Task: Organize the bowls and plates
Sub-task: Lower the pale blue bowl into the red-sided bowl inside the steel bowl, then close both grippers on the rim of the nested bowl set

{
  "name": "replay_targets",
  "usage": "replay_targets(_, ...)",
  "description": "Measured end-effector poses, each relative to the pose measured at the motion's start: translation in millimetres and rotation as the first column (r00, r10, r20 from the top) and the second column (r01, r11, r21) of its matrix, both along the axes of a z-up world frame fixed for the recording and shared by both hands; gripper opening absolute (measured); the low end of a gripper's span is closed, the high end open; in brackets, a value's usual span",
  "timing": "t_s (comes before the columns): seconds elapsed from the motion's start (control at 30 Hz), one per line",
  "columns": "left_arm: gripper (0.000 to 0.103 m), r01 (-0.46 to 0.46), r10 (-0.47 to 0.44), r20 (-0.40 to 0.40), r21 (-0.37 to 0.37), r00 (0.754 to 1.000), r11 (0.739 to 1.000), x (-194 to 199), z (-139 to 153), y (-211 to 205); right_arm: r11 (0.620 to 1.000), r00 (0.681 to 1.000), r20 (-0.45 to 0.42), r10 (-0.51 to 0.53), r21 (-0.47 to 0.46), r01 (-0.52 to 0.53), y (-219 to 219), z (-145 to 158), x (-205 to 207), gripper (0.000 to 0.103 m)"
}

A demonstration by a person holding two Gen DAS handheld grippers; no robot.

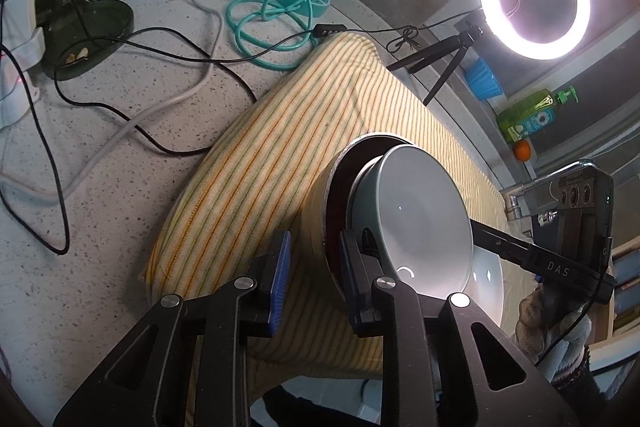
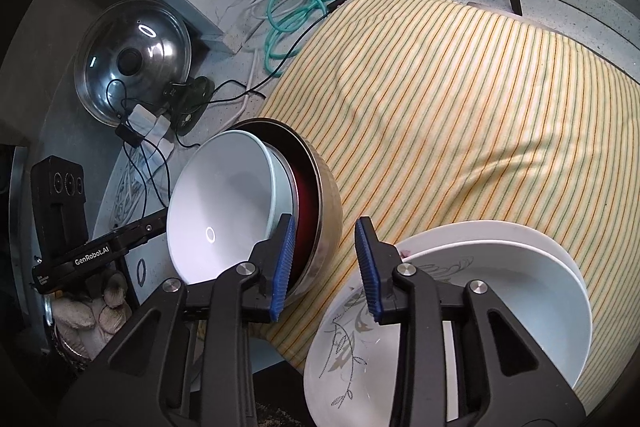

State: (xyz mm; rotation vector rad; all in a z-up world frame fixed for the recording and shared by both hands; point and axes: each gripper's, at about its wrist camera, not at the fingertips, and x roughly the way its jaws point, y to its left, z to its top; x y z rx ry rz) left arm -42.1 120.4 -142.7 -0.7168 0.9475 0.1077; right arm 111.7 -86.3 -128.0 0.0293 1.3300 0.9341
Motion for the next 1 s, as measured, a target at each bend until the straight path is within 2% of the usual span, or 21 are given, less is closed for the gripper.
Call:
replay_targets(0.37,0.016,0.012,-0.012,-0.004,-0.002,1.0,1.0,3.6,-1.1,-1.4,1.0,1.0,-0.01,0.008,-0.006,-0.008,3.3,-4.9,0.5,0.028)
replay_targets(0.7,0.01,0.021,-0.021,-0.006,-0.003,1.0,1.0,7.0,-3.4,-4.1,1.0,1.0,-0.019,0.015,0.006,-0.015,4.7,-5.2,1.0,0.019)
replay_targets(1.0,0.009,0.025,-0.025,-0.007,-0.001,1.0,1.0,7.8,-4.0,-5.5,1.0,1.0,-0.017,0.015,0.004,-0.014,6.1,-4.5,0.3,0.018)
